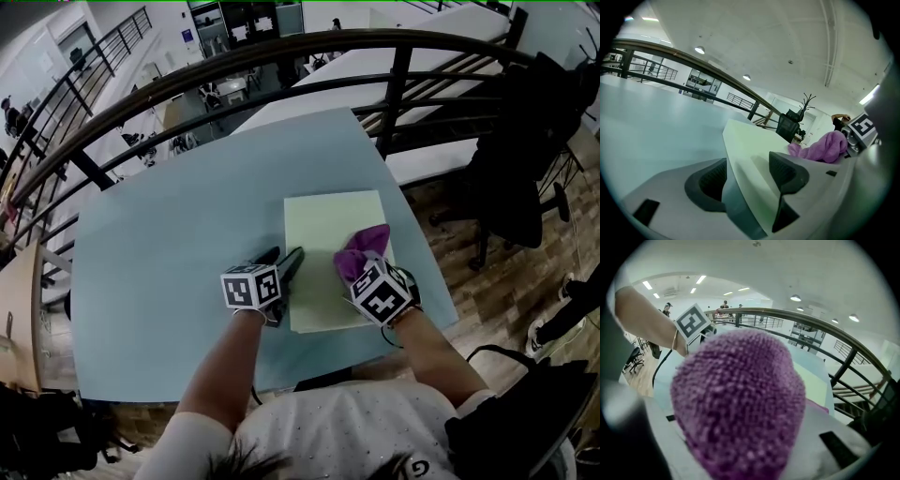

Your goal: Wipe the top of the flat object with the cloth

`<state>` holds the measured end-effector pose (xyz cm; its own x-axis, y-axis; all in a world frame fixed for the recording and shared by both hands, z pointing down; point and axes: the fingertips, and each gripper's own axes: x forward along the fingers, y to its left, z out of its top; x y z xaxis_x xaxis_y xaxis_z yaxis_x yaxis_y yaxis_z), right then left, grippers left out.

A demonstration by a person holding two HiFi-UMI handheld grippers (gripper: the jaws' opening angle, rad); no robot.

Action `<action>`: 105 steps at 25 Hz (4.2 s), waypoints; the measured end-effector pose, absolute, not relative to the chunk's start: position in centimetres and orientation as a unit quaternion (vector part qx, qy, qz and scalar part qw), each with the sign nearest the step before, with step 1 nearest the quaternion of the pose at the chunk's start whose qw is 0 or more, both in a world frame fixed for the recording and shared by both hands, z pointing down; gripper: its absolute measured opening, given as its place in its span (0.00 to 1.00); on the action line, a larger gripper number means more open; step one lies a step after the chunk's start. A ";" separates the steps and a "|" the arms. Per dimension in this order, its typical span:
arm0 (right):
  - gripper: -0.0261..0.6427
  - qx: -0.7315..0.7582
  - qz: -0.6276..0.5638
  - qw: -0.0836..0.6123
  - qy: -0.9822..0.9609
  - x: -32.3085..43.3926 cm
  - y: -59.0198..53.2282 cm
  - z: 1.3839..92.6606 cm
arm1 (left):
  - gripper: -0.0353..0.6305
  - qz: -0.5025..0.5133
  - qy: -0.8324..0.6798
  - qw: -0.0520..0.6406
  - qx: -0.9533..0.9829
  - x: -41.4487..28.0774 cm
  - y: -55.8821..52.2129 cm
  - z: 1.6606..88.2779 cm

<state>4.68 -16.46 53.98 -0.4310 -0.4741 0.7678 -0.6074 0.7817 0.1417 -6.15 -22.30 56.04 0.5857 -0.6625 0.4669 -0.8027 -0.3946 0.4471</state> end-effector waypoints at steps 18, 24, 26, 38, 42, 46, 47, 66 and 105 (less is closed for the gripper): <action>0.08 0.455 0.197 0.422 -0.759 18.8 -14.5 56.6 | 0.47 0.104 -0.451 0.314 0.829 -6.4 -22.1 55.8; 0.09 0.519 0.203 0.364 -0.746 22.0 -14.1 56.9 | 0.47 0.097 -0.445 0.325 0.829 -6.3 -22.1 56.0; 0.09 0.529 0.162 0.340 -0.760 21.5 -15.5 53.9 | 0.47 0.098 -0.441 0.326 0.830 -6.2 -22.4 56.0; 0.09 0.210 0.257 0.236 -0.913 -4.4 -11.7 47.3 | 0.47 0.105 -0.394 0.373 0.833 -6.2 -22.5 56.2; 0.09 0.208 0.210 0.361 -0.885 -6.1 -10.6 52.2 | 0.47 0.112 -0.371 0.402 0.829 -6.3 -22.7 56.3; 0.09 0.233 0.160 0.386 -0.878 -7.4 -11.4 53.6 | 0.47 0.120 -0.372 0.396 0.831 -6.3 -22.6 56.4; 0.09 0.240 0.159 0.387 -0.876 -7.5 -11.5 53.7 | 0.47 0.120 -0.369 0.397 0.832 -6.4 -22.6 56.5; 0.09 0.468 0.228 0.369 -0.770 8.8 -12.5 54.0 | 0.47 0.144 -0.336 0.384 0.848 -5.8 -22.1 56.6; 0.09 0.367 0.287 0.250 -0.849 -7.4 -6.5 53.1 | 0.47 0.143 -0.324 0.391 0.849 -6.1 -22.2 56.5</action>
<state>-7.38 -6.51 53.15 -0.6062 -0.4795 0.6345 -0.7660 0.5667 -0.3036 -6.09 -22.20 56.52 0.7494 -0.4377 0.4968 -0.6620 -0.4841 0.5722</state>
